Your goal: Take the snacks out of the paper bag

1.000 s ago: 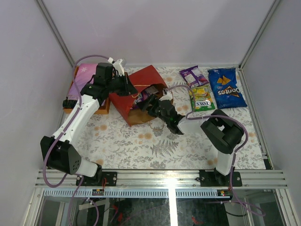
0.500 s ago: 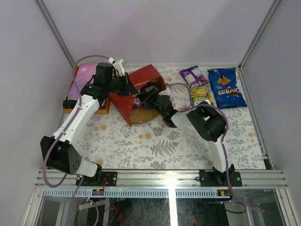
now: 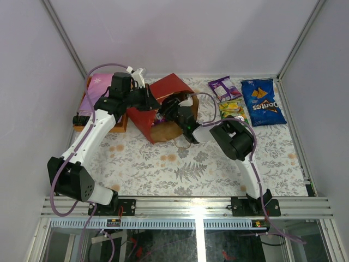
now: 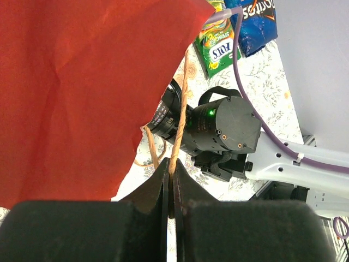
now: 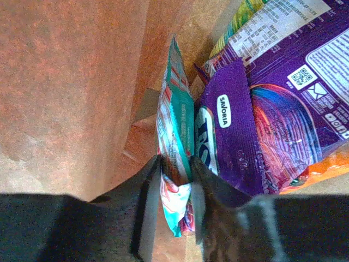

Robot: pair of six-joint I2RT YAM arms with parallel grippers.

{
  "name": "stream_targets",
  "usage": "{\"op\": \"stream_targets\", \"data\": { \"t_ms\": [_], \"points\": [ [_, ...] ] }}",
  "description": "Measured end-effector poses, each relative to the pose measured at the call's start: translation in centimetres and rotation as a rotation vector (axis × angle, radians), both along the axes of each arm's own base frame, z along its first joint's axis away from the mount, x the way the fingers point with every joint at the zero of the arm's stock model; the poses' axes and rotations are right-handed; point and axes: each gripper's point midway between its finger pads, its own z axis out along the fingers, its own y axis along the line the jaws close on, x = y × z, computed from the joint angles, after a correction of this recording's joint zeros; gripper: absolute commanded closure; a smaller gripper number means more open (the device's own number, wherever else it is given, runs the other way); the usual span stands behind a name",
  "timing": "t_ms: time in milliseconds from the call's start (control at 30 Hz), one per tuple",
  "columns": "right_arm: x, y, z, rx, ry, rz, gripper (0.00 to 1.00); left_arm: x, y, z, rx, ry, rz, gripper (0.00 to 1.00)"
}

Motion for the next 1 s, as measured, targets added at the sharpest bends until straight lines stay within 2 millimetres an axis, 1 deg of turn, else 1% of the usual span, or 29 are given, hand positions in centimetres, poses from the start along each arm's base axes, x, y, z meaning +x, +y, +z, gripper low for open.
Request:
{"op": "stream_targets", "data": {
  "t_ms": [67, 133, 200, 267, 367, 433, 533, 600, 667, 733, 833, 867, 900, 967, 1000],
  "points": [
    [0.0, 0.1, 0.0, 0.003, -0.001, 0.001, 0.88, 0.0, 0.0, 0.0, -0.001, 0.0, -0.001, 1.0],
    [0.0, 0.2, 0.0, -0.001, -0.004, 0.003, 0.99, 0.0, 0.0, 0.0, -0.001, 0.0, -0.002, 1.0],
    [-0.3, 0.2, -0.1, -0.009, -0.005, 0.006, 1.0, 0.0, 0.0, 0.0, -0.002, 0.0, -0.002, 1.0],
    [-0.9, 0.0, -0.2, -0.023, -0.002, 0.012, 1.0, 0.0, -0.1, 0.0, -0.002, 0.0, -0.004, 1.0],
    [-3.0, -0.5, 0.2, -0.071, -0.001, 0.031, 1.0, 0.0, -0.1, 0.0, -0.002, 0.001, -0.004, 1.0],
    [-4.7, -0.6, 1.5, -0.117, -0.018, 0.059, 1.0, 0.0, 0.0, 0.0, -0.002, 0.001, -0.003, 1.0],
    [-8.1, -0.8, 4.8, -0.162, -0.073, 0.118, 1.0, 0.0, 0.0, 0.0, -0.001, 0.001, -0.002, 1.0],
    [-10.9, -1.8, 7.3, -0.177, -0.115, 0.158, 1.0, 0.1, 0.1, -0.1, 0.003, 0.001, 0.005, 1.0],
    [-13.3, -3.7, 9.4, -0.191, -0.149, 0.182, 1.0, 0.3, 0.2, -0.3, 0.01, 0.002, 0.014, 1.0],
    [-15.6, -6.2, 11.9, -0.203, -0.19, 0.195, 1.0, 0.4, 0.3, -0.4, 0.015, 0.004, 0.02, 1.0],
    [-18.6, -9.9, 16.6, -0.222, -0.277, 0.215, 1.0, 0.5, 0.4, -0.7, 0.019, 0.011, 0.025, 1.0],
    [-19.2, -10.8, 18.0, -0.226, -0.307, 0.218, 1.0, 0.6, 0.4, -0.8, 0.02, 0.012, 0.027, 1.0],
    [-19.6, -12.2, 19.4, -0.253, -0.331, 0.224, 1.0, 0.7, 0.5, -0.8, 0.021, 0.012, 0.03, 1.0],
    [-19.4, -14.0, 20.6, -0.318, -0.326, 0.21, 1.0, 0.8, 0.7, -0.8, 0.021, 0.013, 0.035, 1.0],
    [-19.0, -15.1, 21.0, -0.364, -0.309, 0.194, 1.0, 0.8, 0.7, -0.8, 0.021, 0.013, 0.036, 1.0]
  ]
}}
